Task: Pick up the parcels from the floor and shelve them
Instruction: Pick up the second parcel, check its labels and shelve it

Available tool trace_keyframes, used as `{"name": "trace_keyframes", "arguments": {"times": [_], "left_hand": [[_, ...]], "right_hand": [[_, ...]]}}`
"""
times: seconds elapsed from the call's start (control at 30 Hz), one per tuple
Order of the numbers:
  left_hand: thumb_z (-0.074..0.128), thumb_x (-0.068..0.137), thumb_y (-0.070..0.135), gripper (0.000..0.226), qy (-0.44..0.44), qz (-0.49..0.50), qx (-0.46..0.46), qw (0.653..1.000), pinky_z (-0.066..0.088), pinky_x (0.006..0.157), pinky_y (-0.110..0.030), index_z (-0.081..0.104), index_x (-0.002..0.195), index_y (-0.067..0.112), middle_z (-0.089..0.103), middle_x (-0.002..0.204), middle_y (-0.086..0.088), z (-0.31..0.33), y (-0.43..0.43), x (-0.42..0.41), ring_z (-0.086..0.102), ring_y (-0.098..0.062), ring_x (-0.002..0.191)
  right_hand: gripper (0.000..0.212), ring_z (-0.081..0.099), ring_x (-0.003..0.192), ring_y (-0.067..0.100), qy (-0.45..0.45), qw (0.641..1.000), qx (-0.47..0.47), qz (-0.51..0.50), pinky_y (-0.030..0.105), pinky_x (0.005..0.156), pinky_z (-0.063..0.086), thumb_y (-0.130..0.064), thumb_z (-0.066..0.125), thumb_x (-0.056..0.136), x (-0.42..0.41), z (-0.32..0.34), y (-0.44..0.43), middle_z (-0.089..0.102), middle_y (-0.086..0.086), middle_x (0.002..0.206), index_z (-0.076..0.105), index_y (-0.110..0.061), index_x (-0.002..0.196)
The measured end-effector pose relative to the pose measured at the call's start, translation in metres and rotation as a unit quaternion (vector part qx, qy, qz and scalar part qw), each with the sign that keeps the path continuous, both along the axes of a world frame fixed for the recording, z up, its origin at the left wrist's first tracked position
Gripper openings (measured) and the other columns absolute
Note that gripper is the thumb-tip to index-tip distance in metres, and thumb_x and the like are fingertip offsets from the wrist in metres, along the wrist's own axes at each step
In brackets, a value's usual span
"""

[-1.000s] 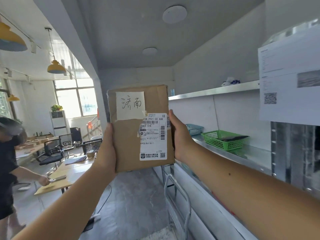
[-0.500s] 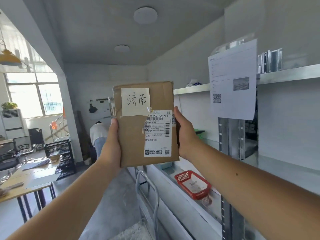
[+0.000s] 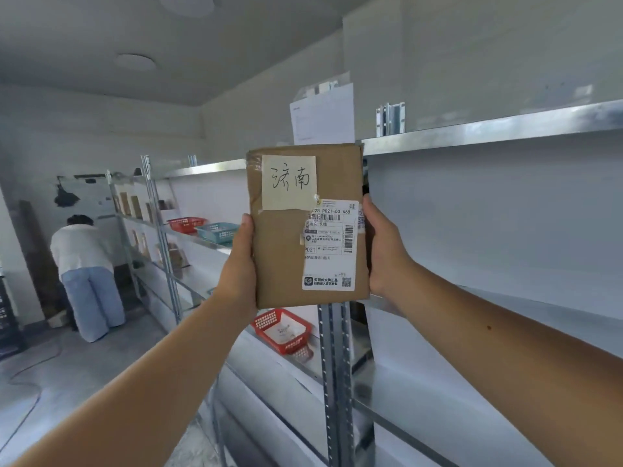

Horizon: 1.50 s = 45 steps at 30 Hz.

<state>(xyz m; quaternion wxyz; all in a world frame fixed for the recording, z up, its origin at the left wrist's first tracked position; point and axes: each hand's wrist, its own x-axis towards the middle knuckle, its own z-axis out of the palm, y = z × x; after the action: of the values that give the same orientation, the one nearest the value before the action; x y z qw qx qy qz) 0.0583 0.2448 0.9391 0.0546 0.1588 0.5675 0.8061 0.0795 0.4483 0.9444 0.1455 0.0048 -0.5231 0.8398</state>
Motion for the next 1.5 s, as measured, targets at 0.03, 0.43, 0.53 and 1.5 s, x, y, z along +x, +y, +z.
{"name": "trace_keyframes", "arguments": {"times": [0.03,0.43,0.53,1.5], "left_hand": [[0.033,0.102,0.071,0.062,-0.008,-0.017,0.006,1.000,0.064,0.083,-0.044,0.078,0.112,0.029,0.083,0.109,-0.005,-0.003,0.010,0.006,0.081,-0.023,0.089],[0.033,0.101,0.072,0.065,-0.017,-0.224,0.027,0.974,0.063,0.089,-0.042,0.074,0.128,0.028,0.080,0.122,-0.005,-0.010,0.100,0.037,0.077,-0.026,0.111],[0.034,0.100,0.072,0.062,-0.028,-0.264,0.021,0.964,0.062,0.087,-0.042,0.074,0.126,0.032,0.081,0.118,-0.002,-0.016,0.112,0.046,0.078,-0.024,0.108],[0.040,0.089,0.086,0.070,-0.016,-0.582,-0.070,0.810,0.056,0.104,-0.056,0.061,0.140,0.044,0.075,0.132,0.006,-0.062,0.273,0.247,0.074,-0.024,0.119]], "right_hand": [[0.074,0.072,0.118,0.044,-0.001,1.000,0.001,-0.013,0.063,0.112,0.047,-0.075,0.067,0.079,0.010,-0.001,0.009,0.076,0.015,0.129,0.075,-0.025,0.133],[0.079,0.072,0.121,0.041,0.004,0.983,0.001,-0.185,0.060,0.110,0.051,-0.075,0.068,0.077,0.114,-0.009,0.076,0.073,0.015,0.136,0.074,-0.021,0.135],[0.089,0.072,0.120,0.041,-0.004,0.976,0.008,-0.218,0.060,0.109,0.052,-0.080,0.077,0.065,0.136,-0.014,0.081,0.073,0.013,0.136,0.075,-0.023,0.134],[0.069,0.076,0.114,0.035,-0.054,0.814,-0.045,-0.576,0.051,0.101,0.058,-0.077,0.054,0.091,0.437,-0.057,0.091,0.078,0.009,0.128,0.078,-0.023,0.128]]}}
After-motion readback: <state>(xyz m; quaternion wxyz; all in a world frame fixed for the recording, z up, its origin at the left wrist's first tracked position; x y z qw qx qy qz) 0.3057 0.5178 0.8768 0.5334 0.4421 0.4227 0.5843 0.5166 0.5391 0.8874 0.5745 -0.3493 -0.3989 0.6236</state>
